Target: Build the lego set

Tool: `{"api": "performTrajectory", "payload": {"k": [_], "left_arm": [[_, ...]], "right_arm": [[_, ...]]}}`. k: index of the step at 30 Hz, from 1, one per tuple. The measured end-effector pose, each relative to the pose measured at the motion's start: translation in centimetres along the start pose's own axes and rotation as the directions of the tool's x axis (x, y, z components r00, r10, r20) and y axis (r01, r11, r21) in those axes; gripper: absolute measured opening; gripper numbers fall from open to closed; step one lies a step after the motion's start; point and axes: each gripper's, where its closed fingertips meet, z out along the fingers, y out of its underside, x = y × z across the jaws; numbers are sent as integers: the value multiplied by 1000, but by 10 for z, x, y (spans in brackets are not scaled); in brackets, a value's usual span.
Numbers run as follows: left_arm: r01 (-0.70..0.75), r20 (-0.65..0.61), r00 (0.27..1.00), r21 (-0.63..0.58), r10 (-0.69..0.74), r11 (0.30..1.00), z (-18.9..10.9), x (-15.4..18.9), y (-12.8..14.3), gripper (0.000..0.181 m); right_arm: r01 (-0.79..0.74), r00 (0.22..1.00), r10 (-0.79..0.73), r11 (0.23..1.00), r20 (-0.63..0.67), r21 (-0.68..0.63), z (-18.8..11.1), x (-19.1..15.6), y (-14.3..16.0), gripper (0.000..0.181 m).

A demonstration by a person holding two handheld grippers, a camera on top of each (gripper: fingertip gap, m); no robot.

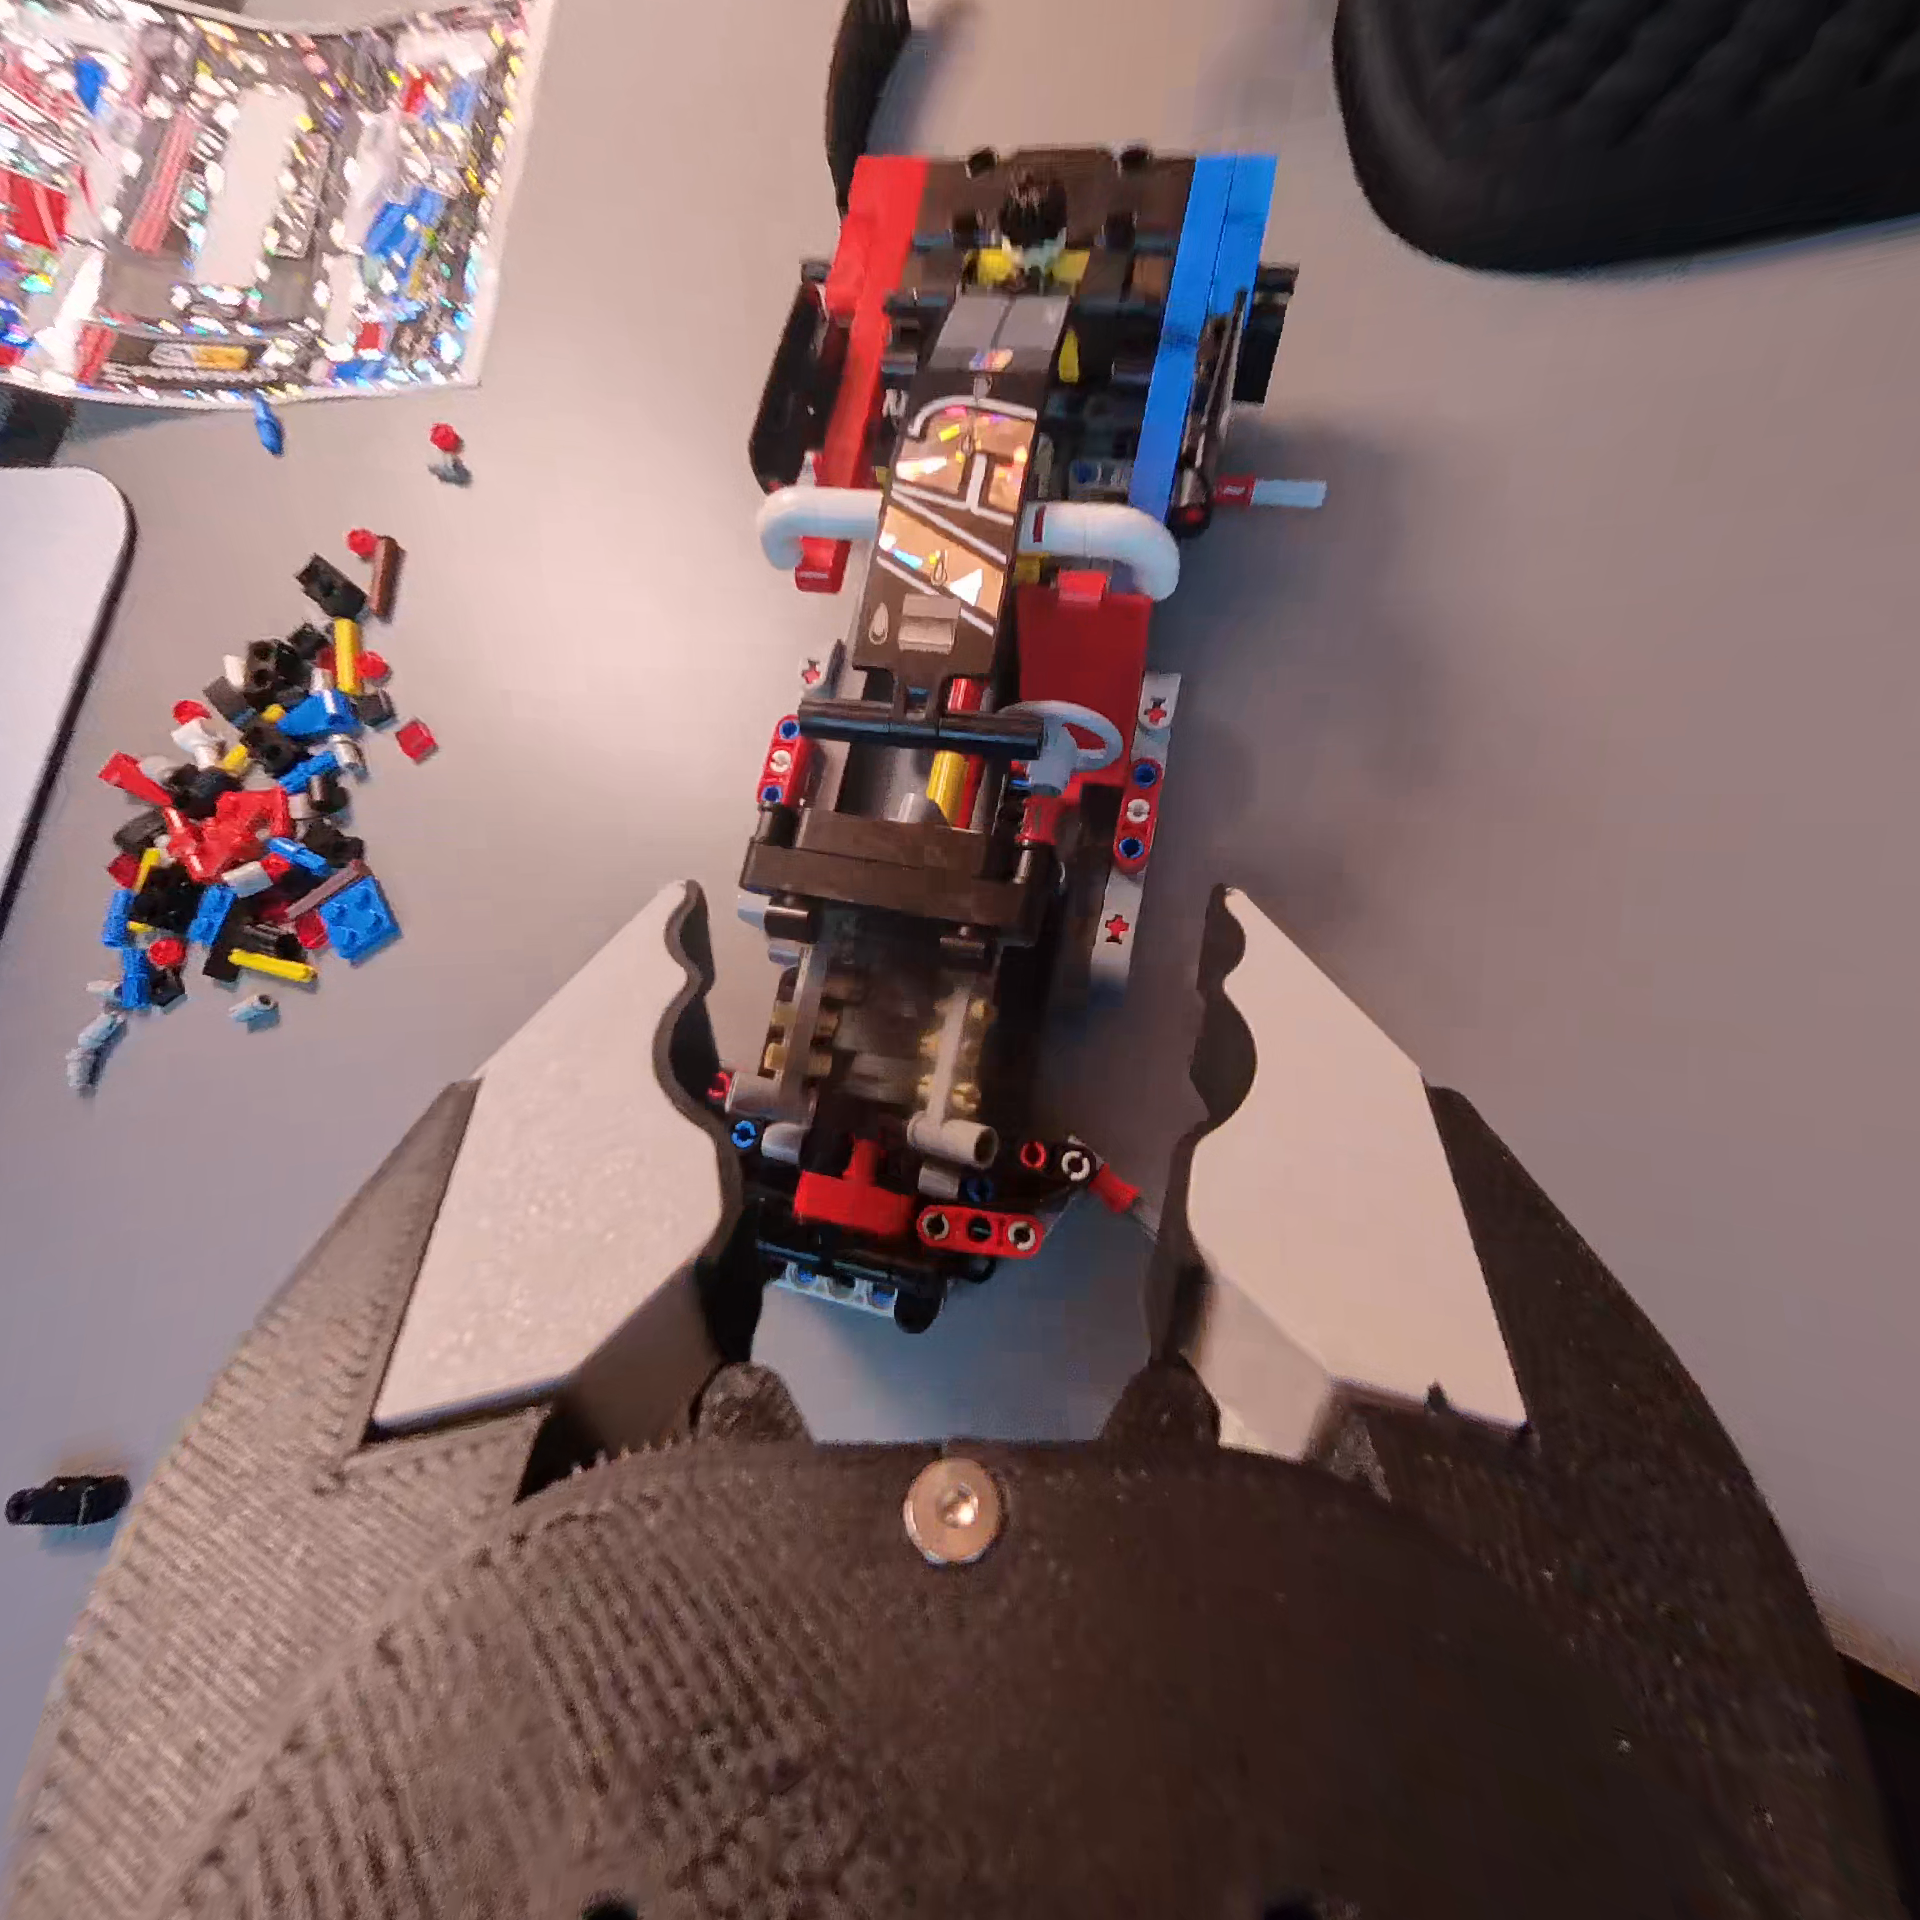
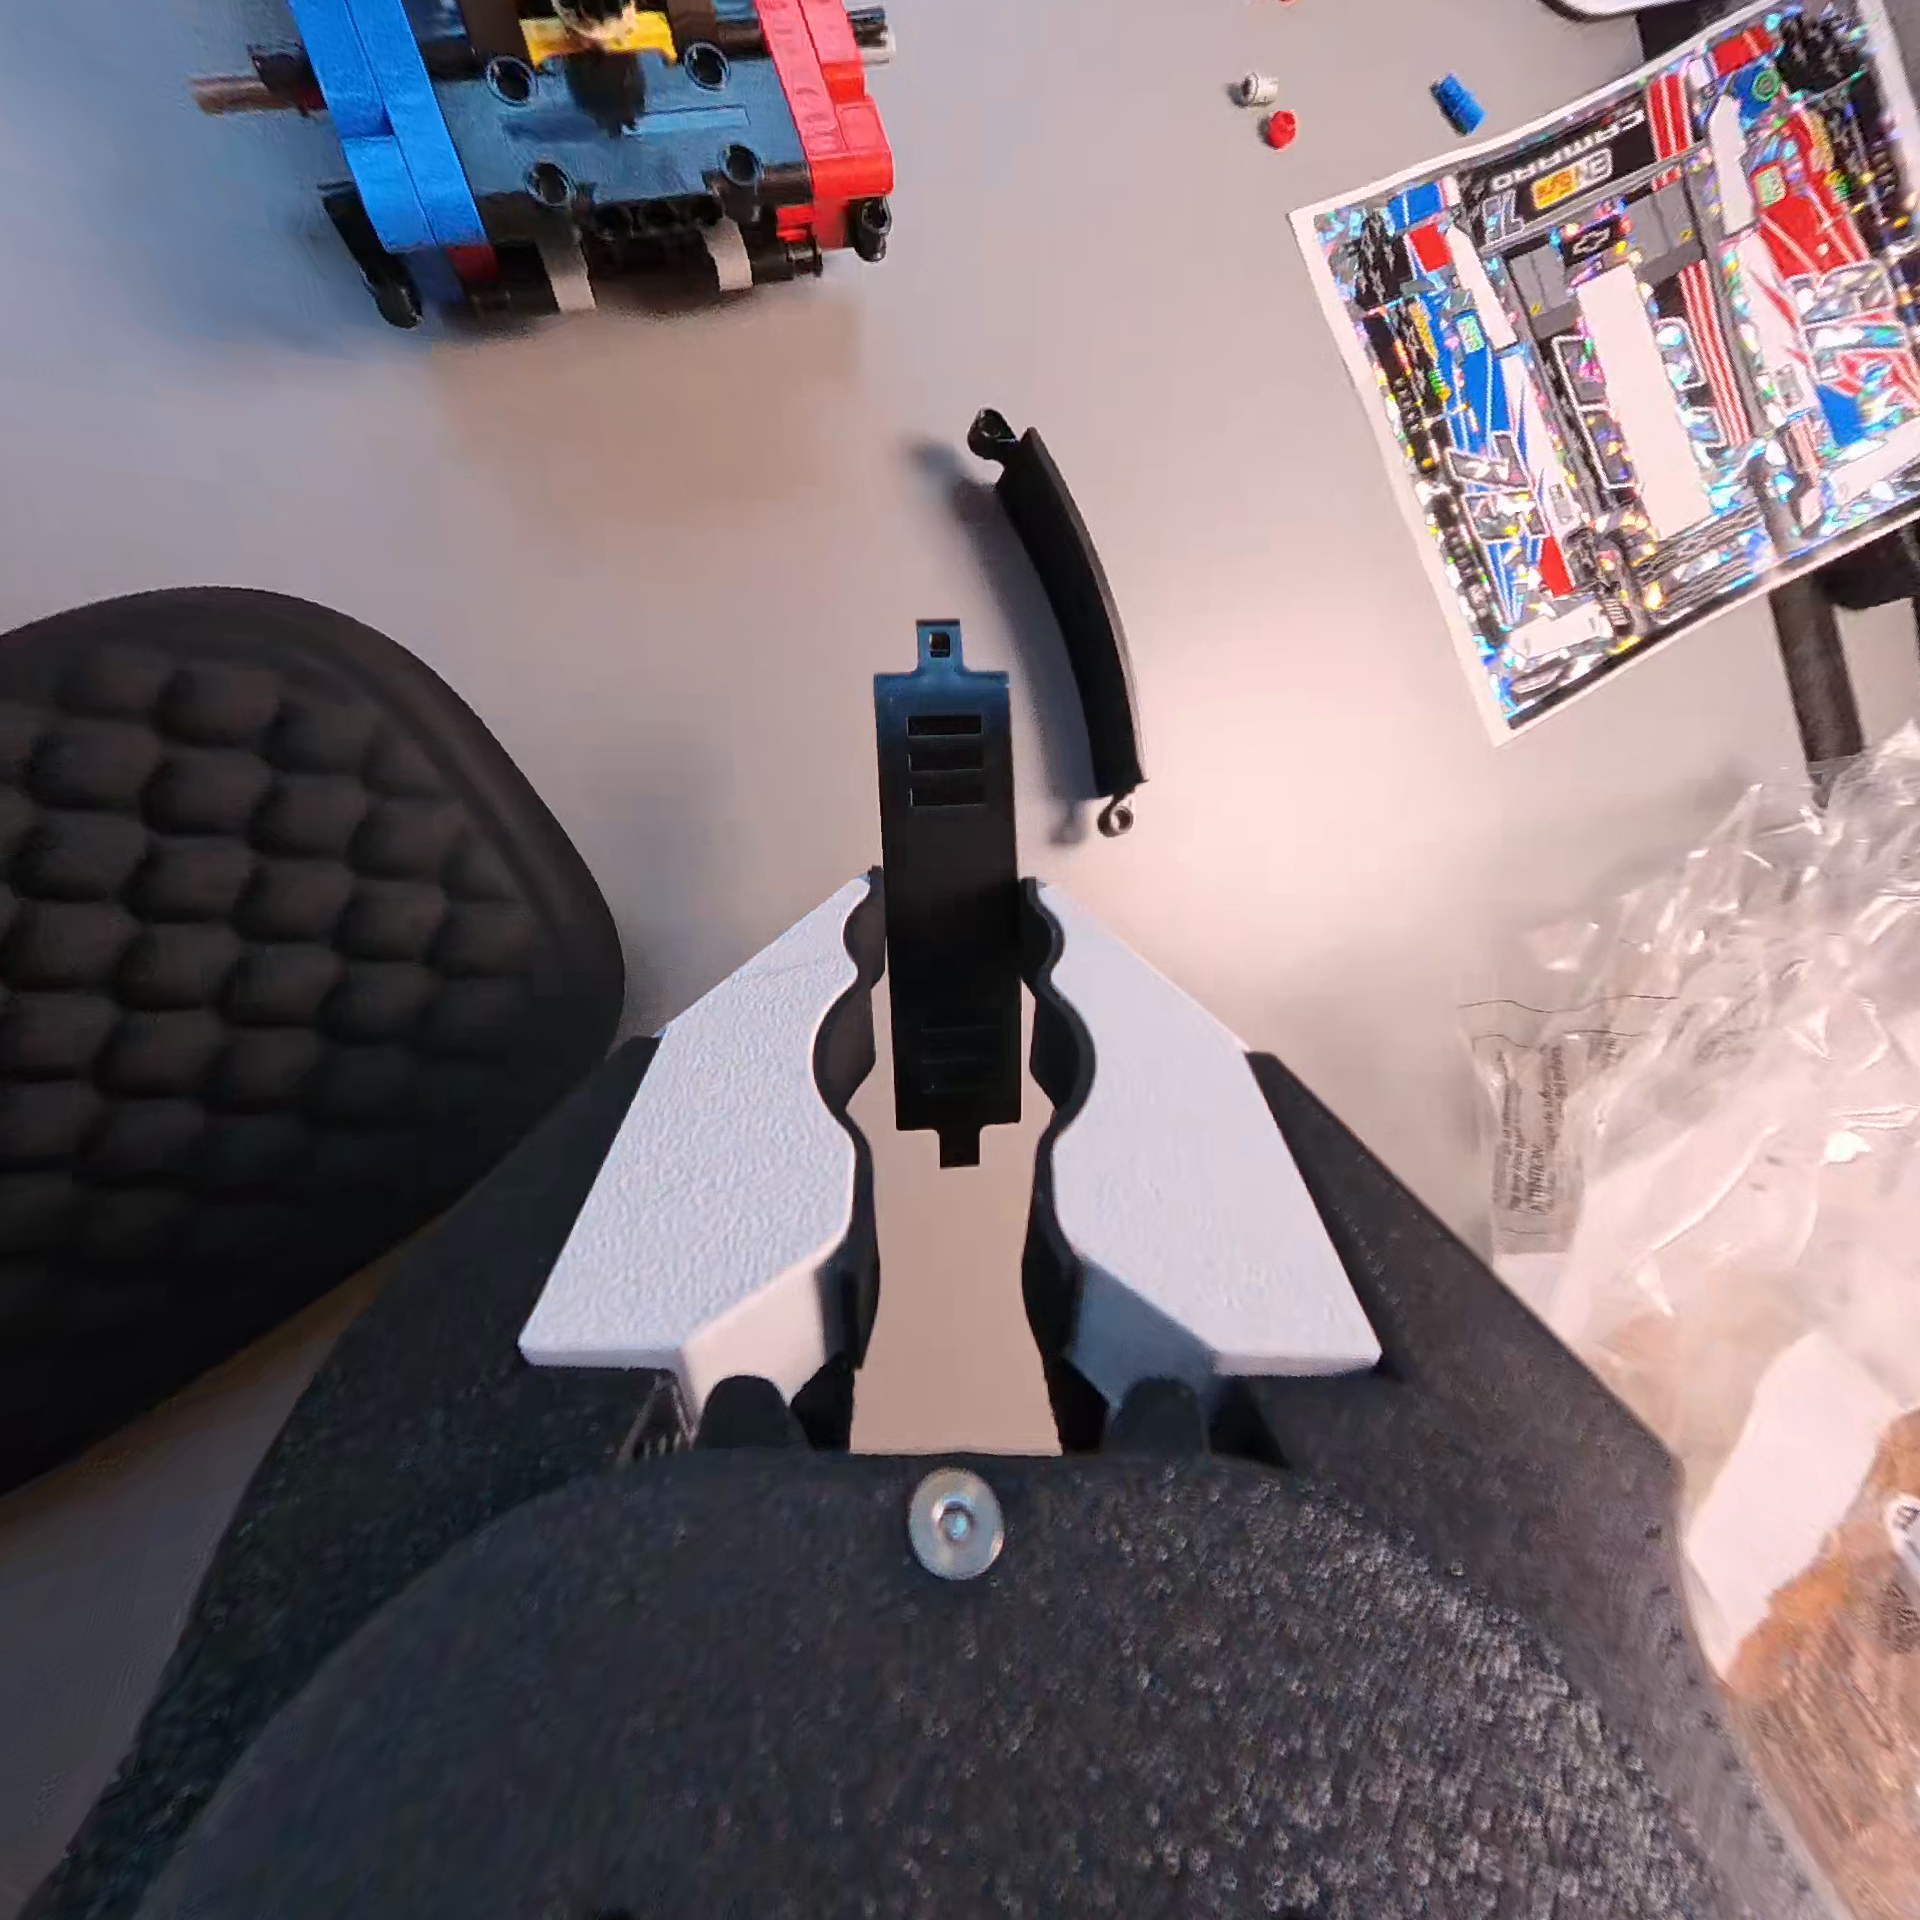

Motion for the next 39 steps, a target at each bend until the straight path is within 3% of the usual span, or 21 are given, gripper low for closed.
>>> {"api": "performTrajectory", "payload": {"k": [3,9,16,22,28,33,37,39], "left_arm": [[-77,-2,997,-105,77,991,21,-5,8,89],[-98,16,995,-126,101,987,40,-17,-6,88],[-66,36,997,-147,72,987,58,-51,-17,88],[-50,38,998,-152,56,987,57,-82,-9,88],[-25,62,997,-146,34,989,59,-104,-6,88],[-22,118,992,-118,36,993,59,-117,-9,89],[52,148,987,108,-68,993,23,-112,-43,85],[73,99,990,229,-98,971,3,-92,-67,74]], "right_arm": [[-4,999,3,999,32,31,7,-12,-2,23],[13,999,-15,999,53,33,15,-20,3,23],[10,1000,-10,1000,25,1,17,19,2,23],[45,999,-45,999,-2,-26,15,50,-4,23],[19,999,-16,997,42,-78,58,82,-15,22],[26,979,-9,996,204,-81,71,49,-27,22],[55,982,-49,998,184,-28,62,8,-41,23],[82,984,-80,997,157,-5,58,-17,-44,23]]}}
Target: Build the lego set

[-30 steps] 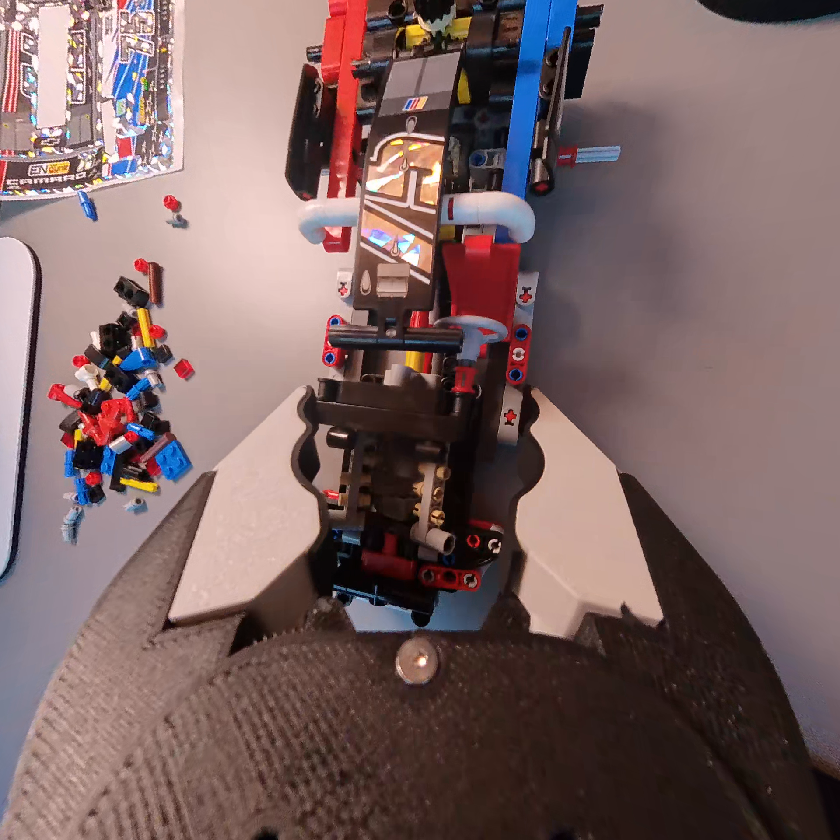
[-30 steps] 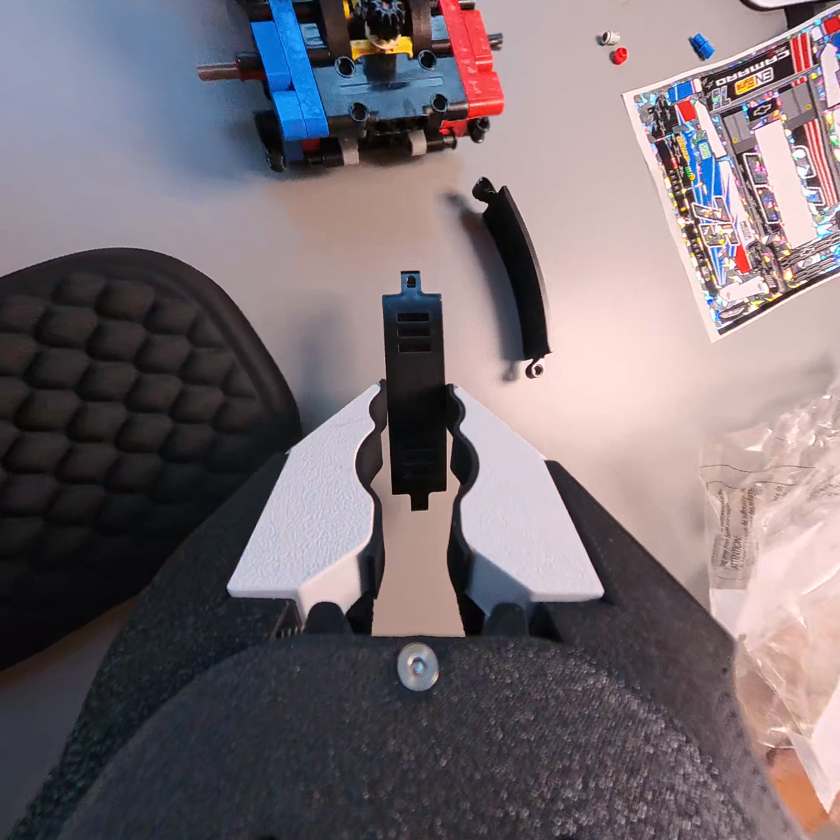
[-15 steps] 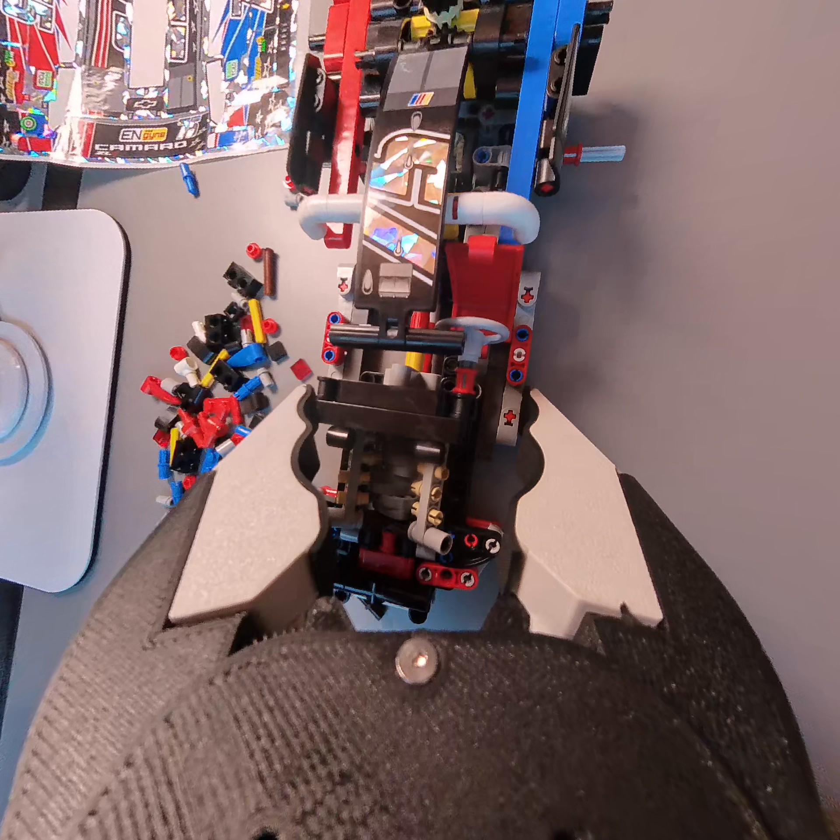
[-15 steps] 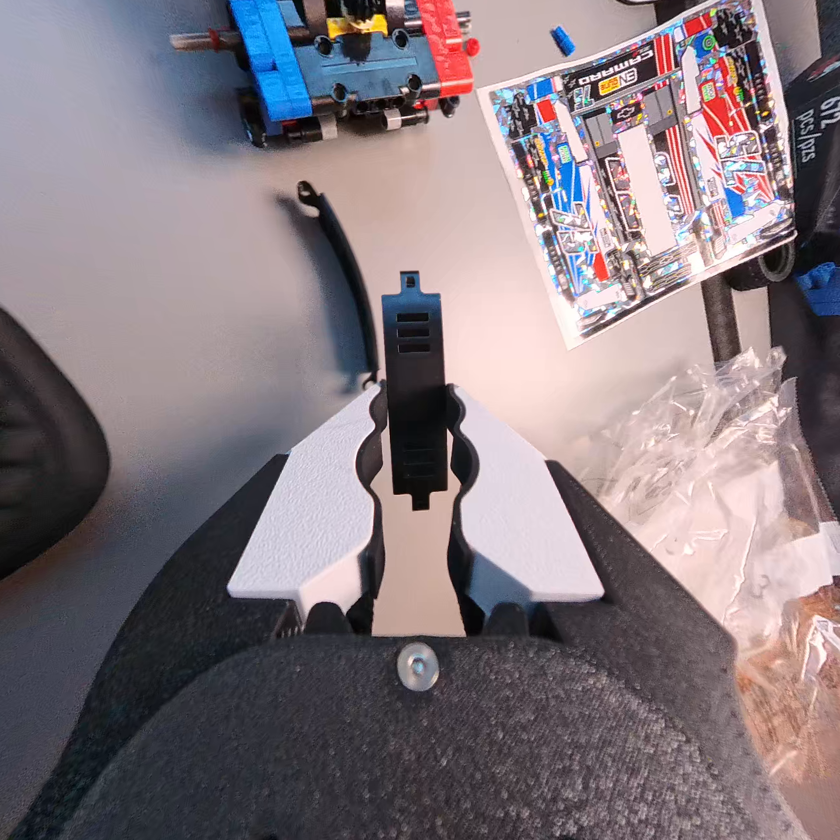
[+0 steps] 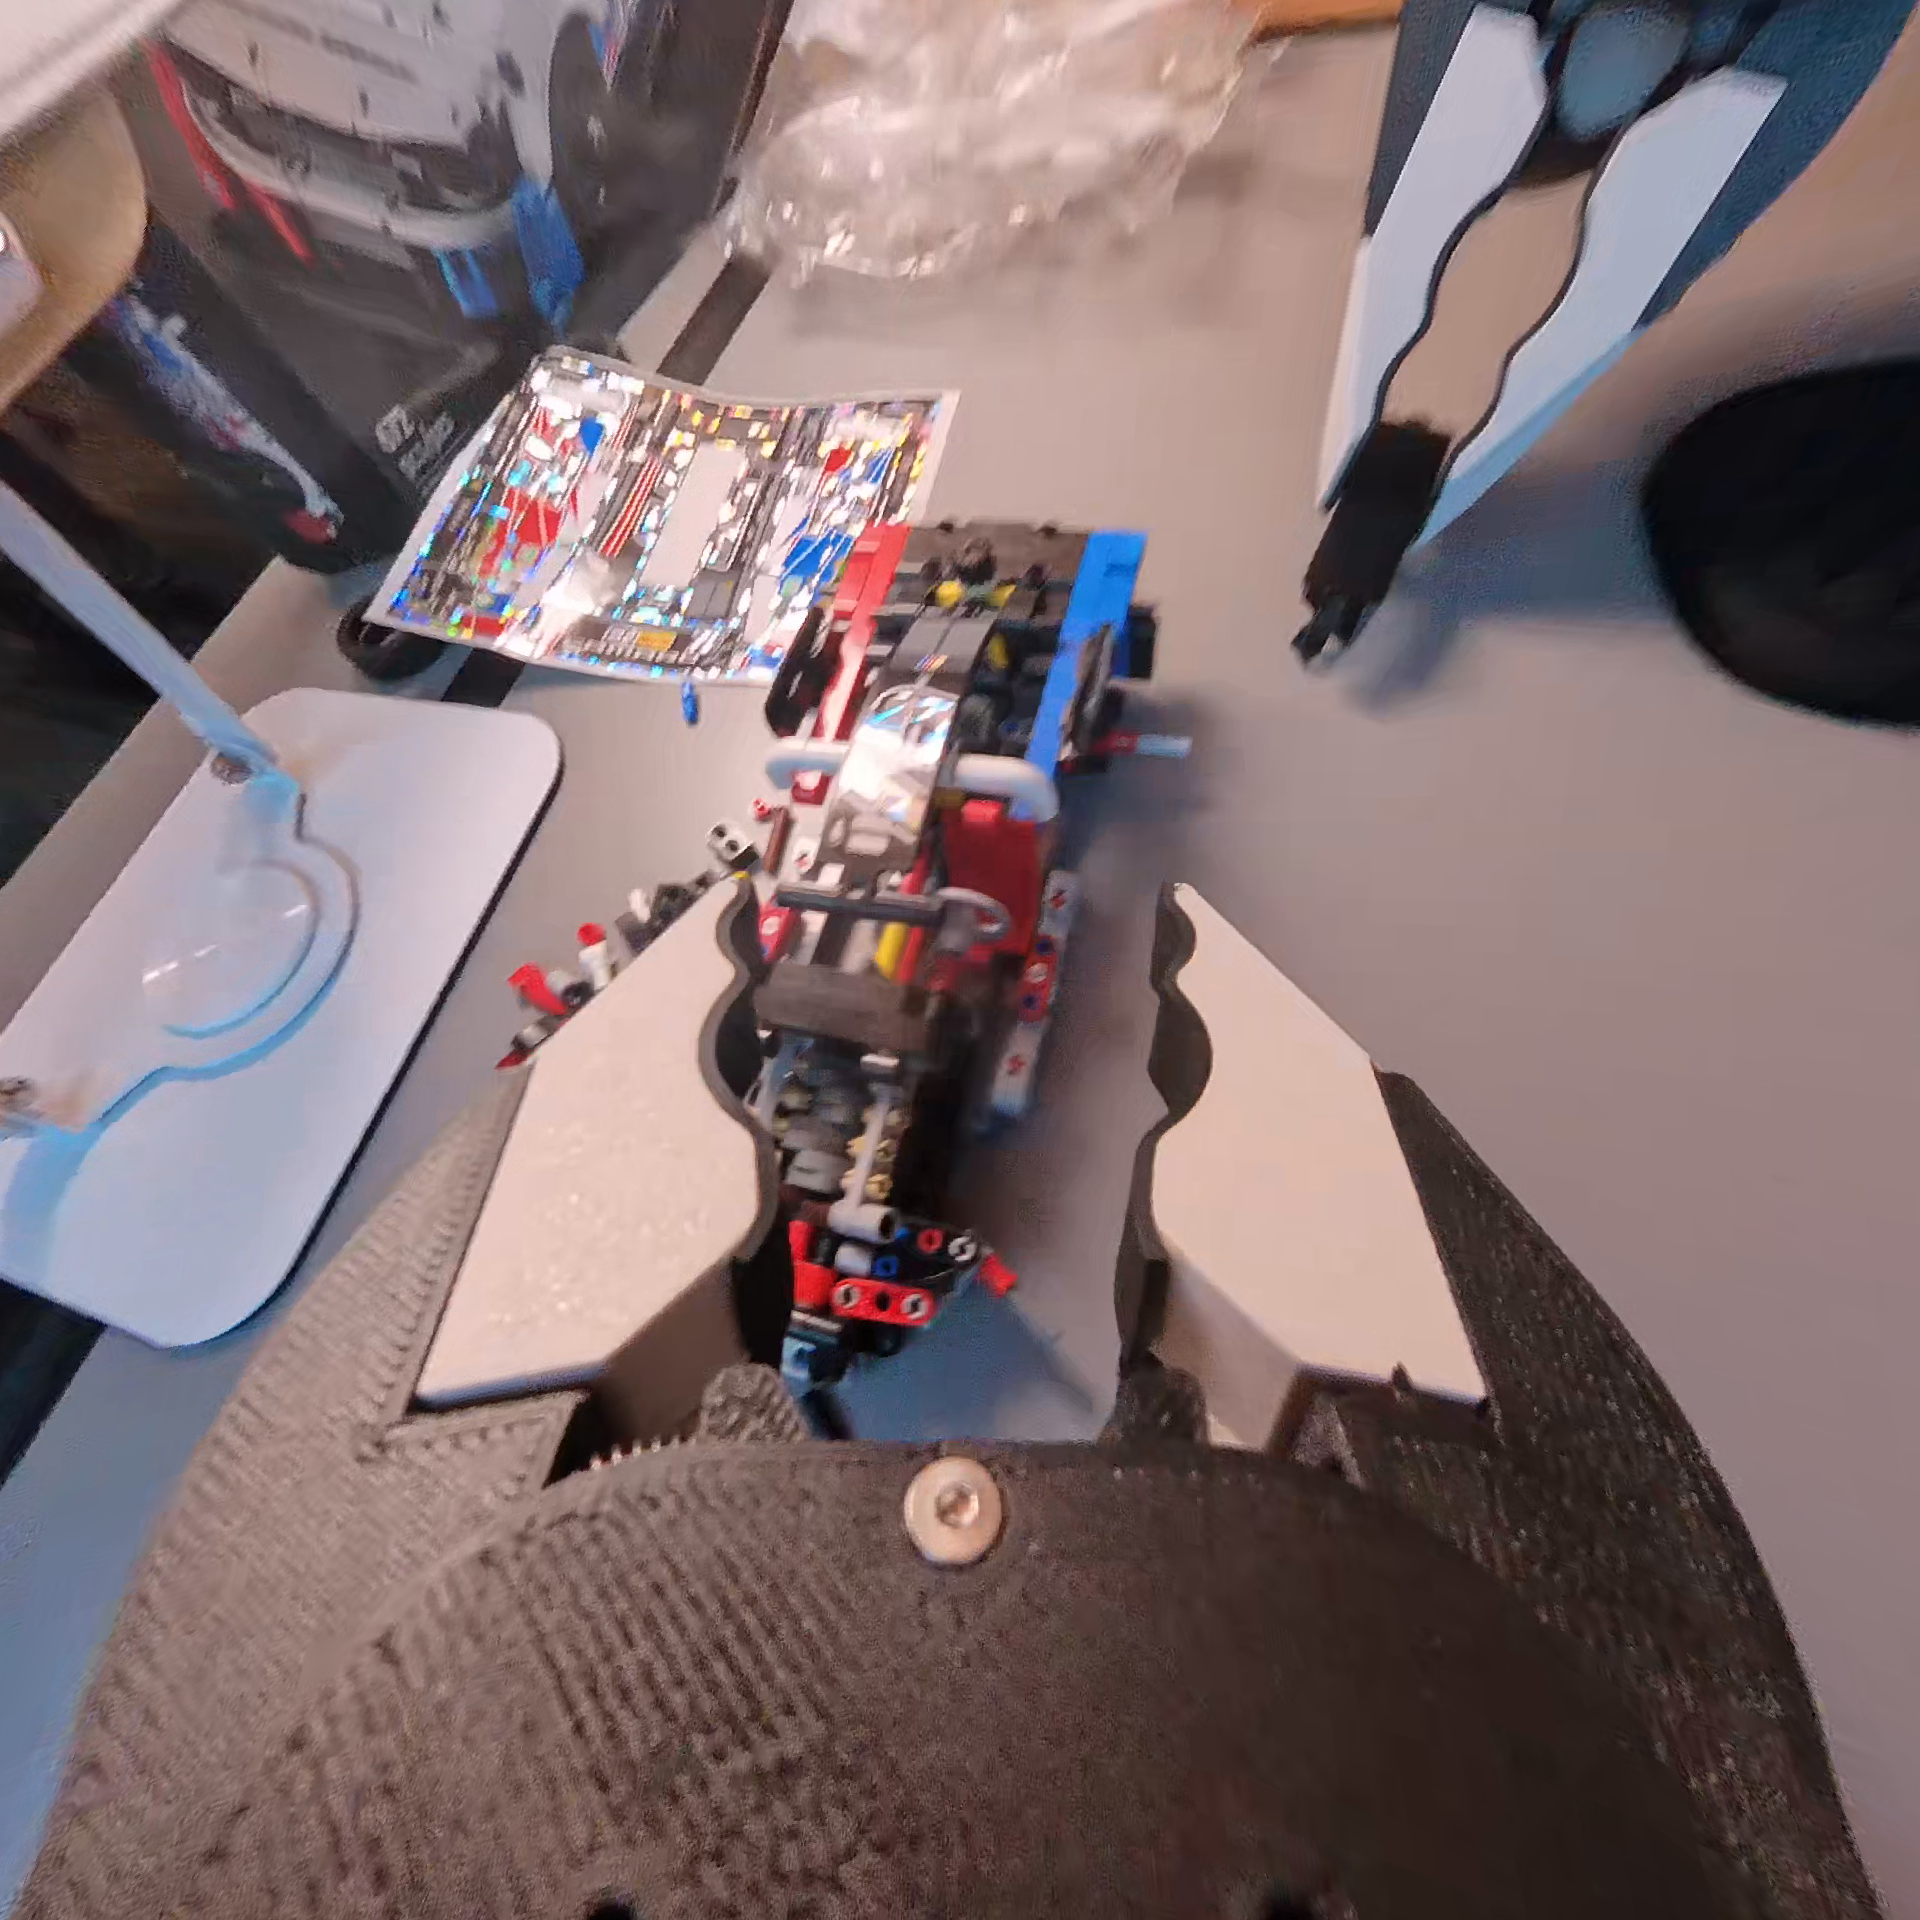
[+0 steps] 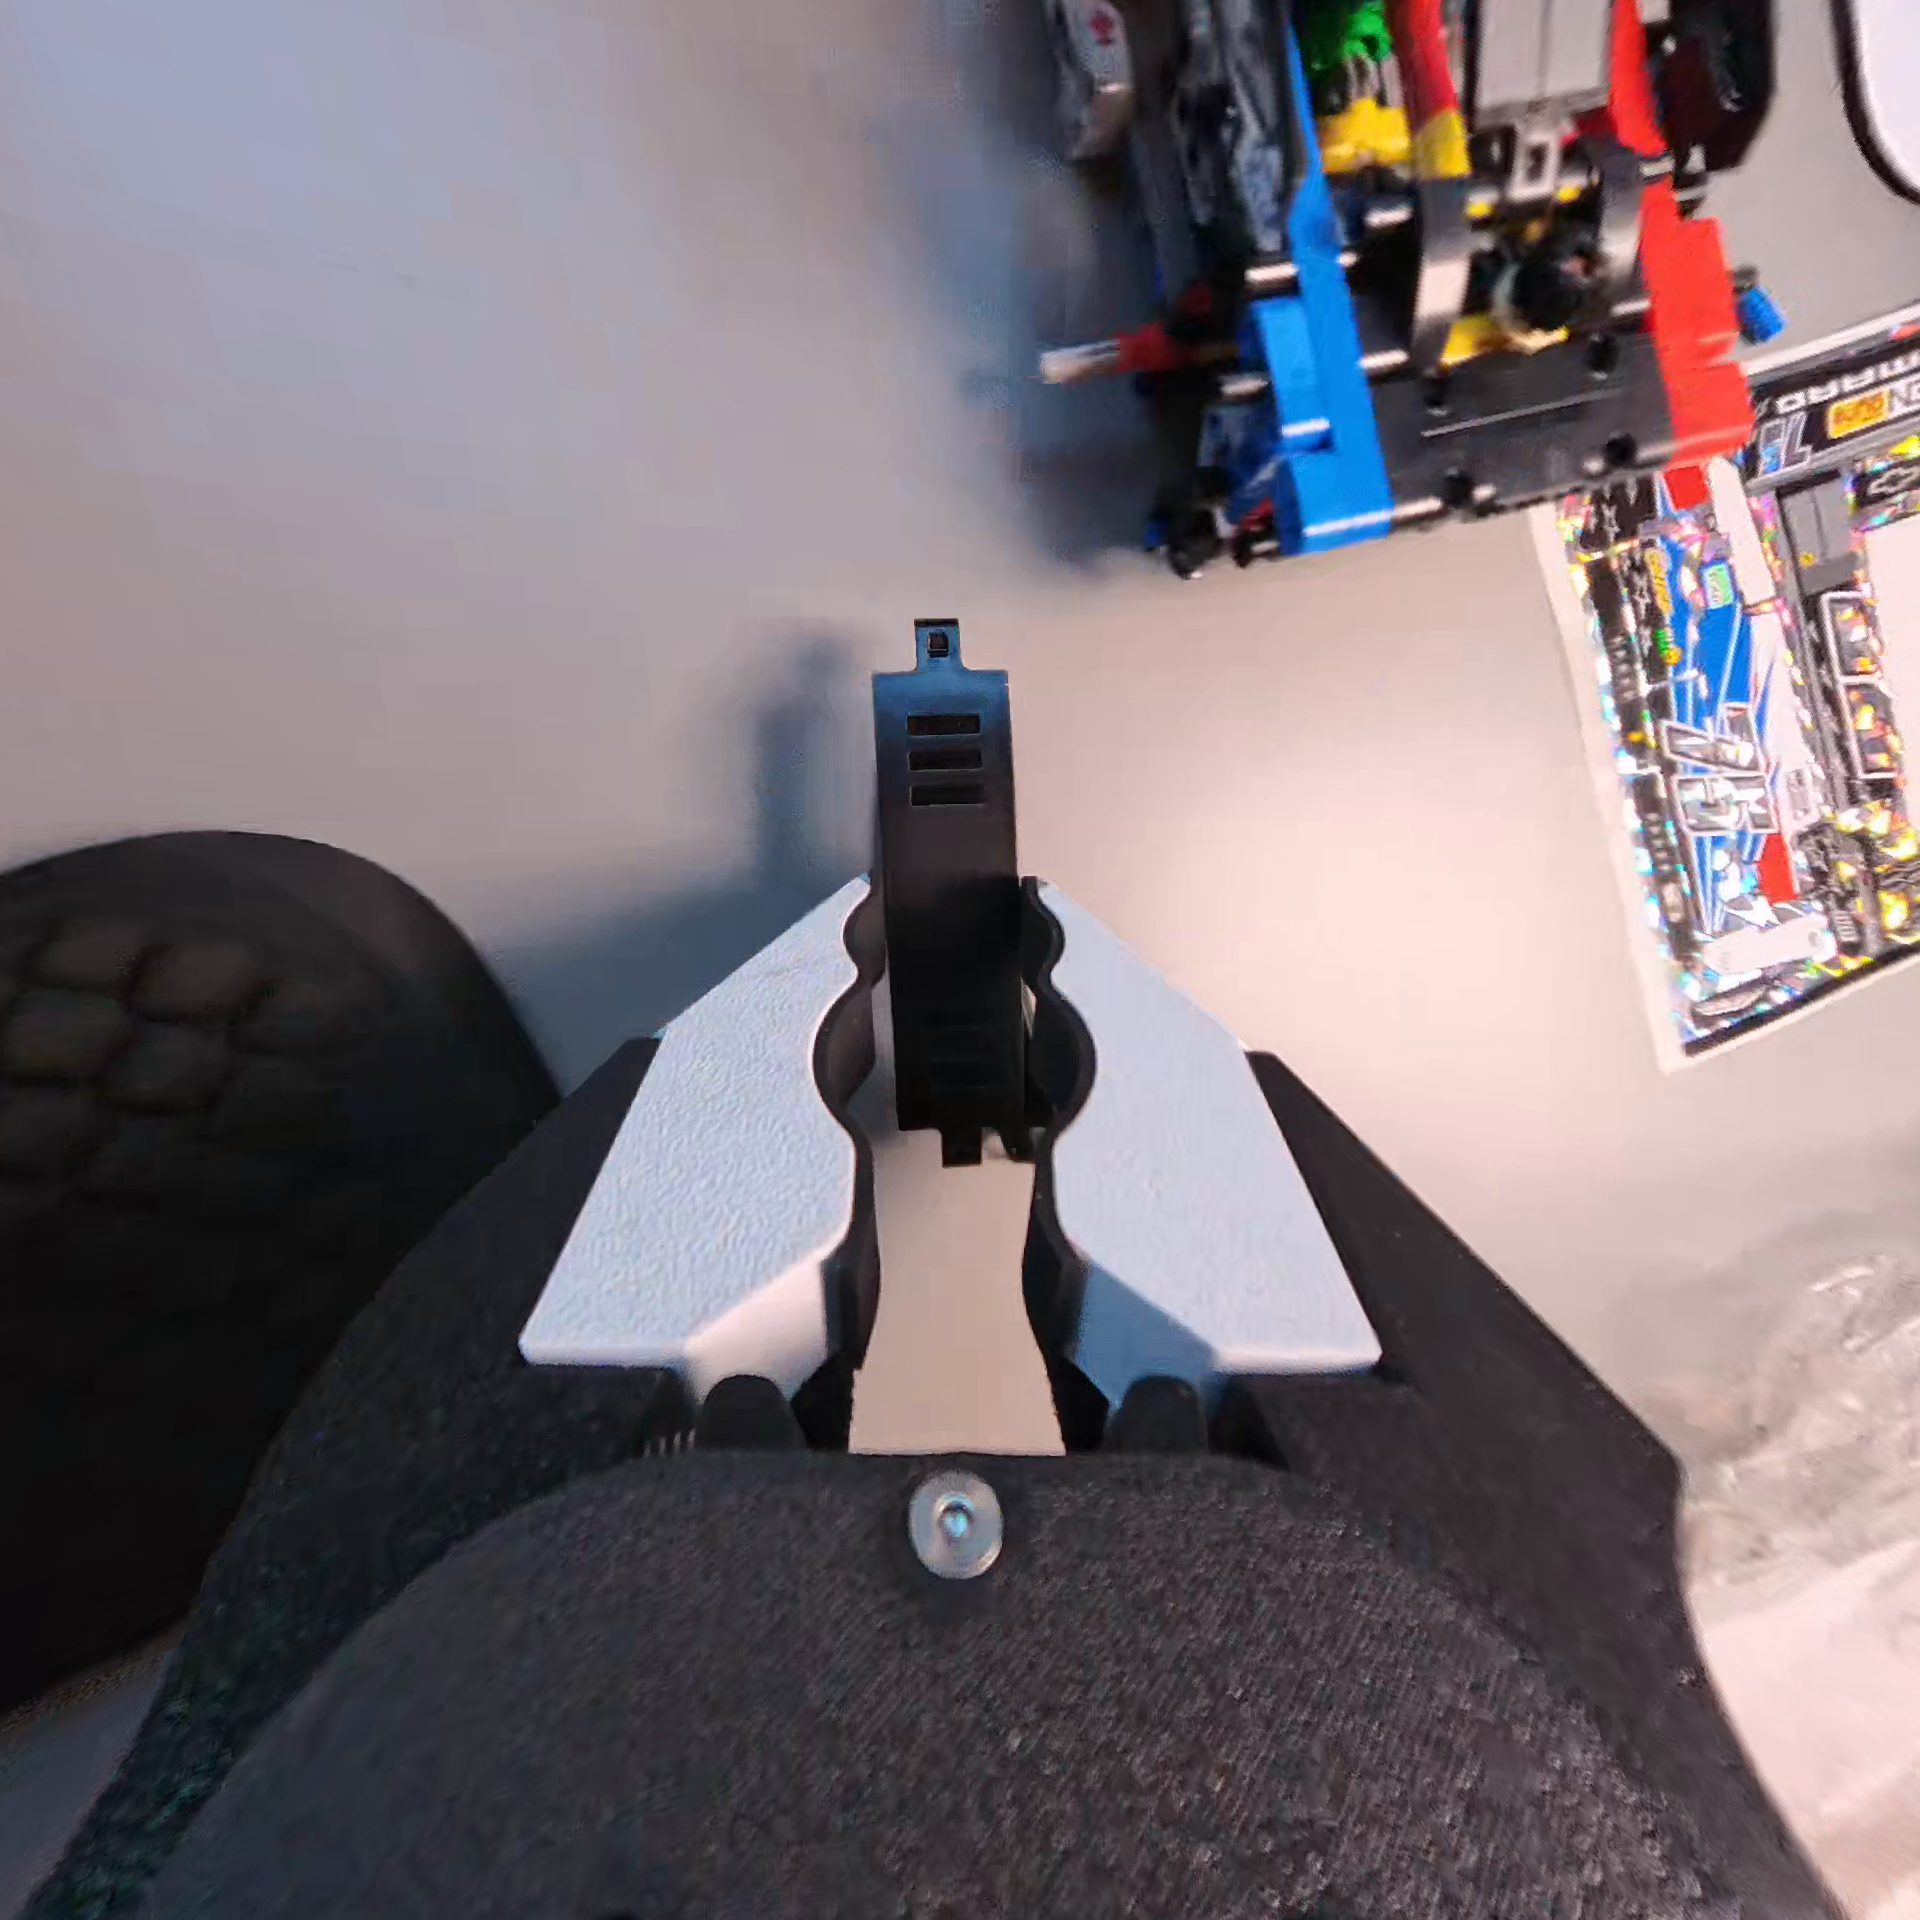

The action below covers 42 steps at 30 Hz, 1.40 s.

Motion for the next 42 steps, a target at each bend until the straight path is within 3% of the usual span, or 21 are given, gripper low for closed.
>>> {"api": "performTrajectory", "payload": {"k": [2,5,9,11,17,23,25,29,32,34,38,42], "left_arm": [[20,-81,997,61,-15,998,-4,32,-14,64],[11,-198,980,49,-1,999,13,79,-13,59],[11,-311,950,-31,-20,999,56,123,-4,60],[-38,-320,947,-60,16,997,76,138,-2,60],[-108,-367,929,-118,58,987,105,151,1,45],[-153,-543,839,-165,40,974,58,161,30,0],[-144,-639,769,-174,0,974,30,168,43,0],[-100,-712,692,-259,-120,961,-15,167,70,0],[-42,-706,687,-276,-173,960,-31,162,78,3],[-16,-659,731,-279,-179,960,-31,153,81,18],[12,-550,824,-225,-137,974,-34,134,77,26],[56,-308,948,-79,-78,995,-32,101,57,33]], "right_arm": [[21,997,-18,999,-75,37,-8,-8,-2,23],[-69,990,81,993,-119,100,-30,3,6,23],[-168,977,161,985,-138,-40,-32,26,60,23],[-199,976,191,978,-108,-64,-22,24,71,23],[-137,988,136,991,-73,-2,-6,-2,32,23],[-82,996,84,993,-16,87,10,-45,-15,23],[-43,999,42,993,6,111,15,-58,-33,23],[54,997,-60,989,38,138,27,-75,-67,22],[110,990,-119,987,74,119,43,-80,-87,22],[139,985,-148,985,91,103,54,-80,-97,22],[169,980,-178,980,89,109,67,-74,-116,23],[159,979,-175,977,107,142,71,-76,-125,23]]}}
